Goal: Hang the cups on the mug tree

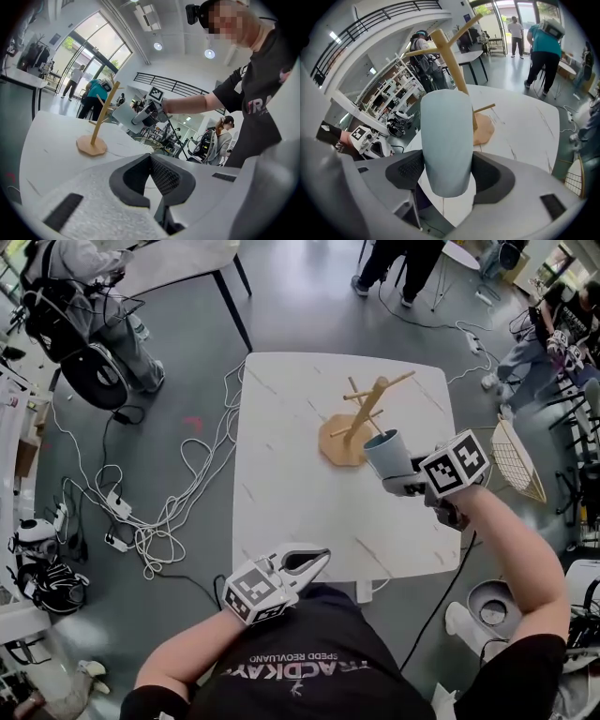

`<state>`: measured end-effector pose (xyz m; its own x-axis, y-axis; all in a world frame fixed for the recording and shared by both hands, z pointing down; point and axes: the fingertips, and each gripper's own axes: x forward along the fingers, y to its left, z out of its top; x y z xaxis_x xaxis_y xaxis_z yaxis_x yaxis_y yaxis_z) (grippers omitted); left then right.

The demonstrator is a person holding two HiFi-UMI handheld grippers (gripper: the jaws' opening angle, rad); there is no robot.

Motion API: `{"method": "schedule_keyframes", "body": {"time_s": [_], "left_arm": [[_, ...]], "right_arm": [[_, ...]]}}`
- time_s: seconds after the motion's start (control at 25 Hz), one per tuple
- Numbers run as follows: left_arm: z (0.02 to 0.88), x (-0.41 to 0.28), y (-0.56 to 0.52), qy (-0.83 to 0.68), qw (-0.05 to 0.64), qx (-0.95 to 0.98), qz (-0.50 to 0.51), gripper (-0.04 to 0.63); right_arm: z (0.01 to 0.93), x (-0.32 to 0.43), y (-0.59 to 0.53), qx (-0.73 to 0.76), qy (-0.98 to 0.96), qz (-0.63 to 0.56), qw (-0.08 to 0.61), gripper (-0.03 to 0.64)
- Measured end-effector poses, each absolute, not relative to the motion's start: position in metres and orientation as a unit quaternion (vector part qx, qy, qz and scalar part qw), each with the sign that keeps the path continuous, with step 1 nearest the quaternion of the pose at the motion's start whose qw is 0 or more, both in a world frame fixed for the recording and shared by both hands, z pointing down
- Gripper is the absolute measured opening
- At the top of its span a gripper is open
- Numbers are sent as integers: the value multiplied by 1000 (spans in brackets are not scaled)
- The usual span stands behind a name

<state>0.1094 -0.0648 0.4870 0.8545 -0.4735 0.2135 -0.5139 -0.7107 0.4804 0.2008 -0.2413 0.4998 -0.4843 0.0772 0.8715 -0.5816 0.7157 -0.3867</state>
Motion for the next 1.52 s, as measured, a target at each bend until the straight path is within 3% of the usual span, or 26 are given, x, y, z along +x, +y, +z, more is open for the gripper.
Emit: {"method": "schedule_keyframes", "body": {"time_s": [0.72, 1.52], "left_arm": [[484, 124, -68, -277, 272, 922, 5, -6], [494, 95, -55, -283, 277, 918, -19, -6]], "right_arm": [[484, 218, -252, 100, -693, 326, 635, 310], [493, 214, -273, 117, -605, 275, 738, 310]]}}
